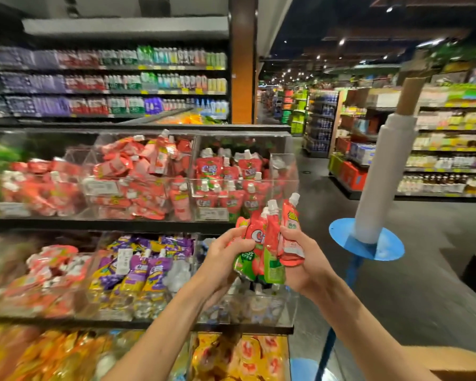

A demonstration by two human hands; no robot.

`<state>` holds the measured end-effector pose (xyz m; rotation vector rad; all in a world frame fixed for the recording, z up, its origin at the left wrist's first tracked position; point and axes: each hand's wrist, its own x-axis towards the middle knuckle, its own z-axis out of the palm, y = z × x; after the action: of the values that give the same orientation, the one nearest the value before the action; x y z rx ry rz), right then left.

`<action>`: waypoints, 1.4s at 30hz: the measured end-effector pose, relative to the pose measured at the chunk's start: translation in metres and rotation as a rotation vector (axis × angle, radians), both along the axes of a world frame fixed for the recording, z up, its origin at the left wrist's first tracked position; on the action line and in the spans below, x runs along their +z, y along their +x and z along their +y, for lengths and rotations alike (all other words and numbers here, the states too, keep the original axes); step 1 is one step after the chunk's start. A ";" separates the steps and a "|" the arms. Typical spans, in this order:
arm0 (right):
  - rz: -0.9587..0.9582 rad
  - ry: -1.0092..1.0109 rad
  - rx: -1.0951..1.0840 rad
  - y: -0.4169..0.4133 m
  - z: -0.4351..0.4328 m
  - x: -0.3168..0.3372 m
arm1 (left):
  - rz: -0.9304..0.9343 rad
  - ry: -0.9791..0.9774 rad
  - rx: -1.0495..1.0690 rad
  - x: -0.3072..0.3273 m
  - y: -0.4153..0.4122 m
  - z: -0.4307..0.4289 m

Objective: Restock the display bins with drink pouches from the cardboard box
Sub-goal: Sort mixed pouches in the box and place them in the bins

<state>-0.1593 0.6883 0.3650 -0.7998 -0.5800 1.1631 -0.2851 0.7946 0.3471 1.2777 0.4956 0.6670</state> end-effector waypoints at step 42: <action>-0.009 0.122 0.053 0.107 0.101 0.086 | 0.587 1.005 0.382 0.106 0.123 0.206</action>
<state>-0.0520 0.7895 0.4512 -0.6895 -0.6768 1.1612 -0.1618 1.0002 0.4527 2.3935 0.9605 0.9028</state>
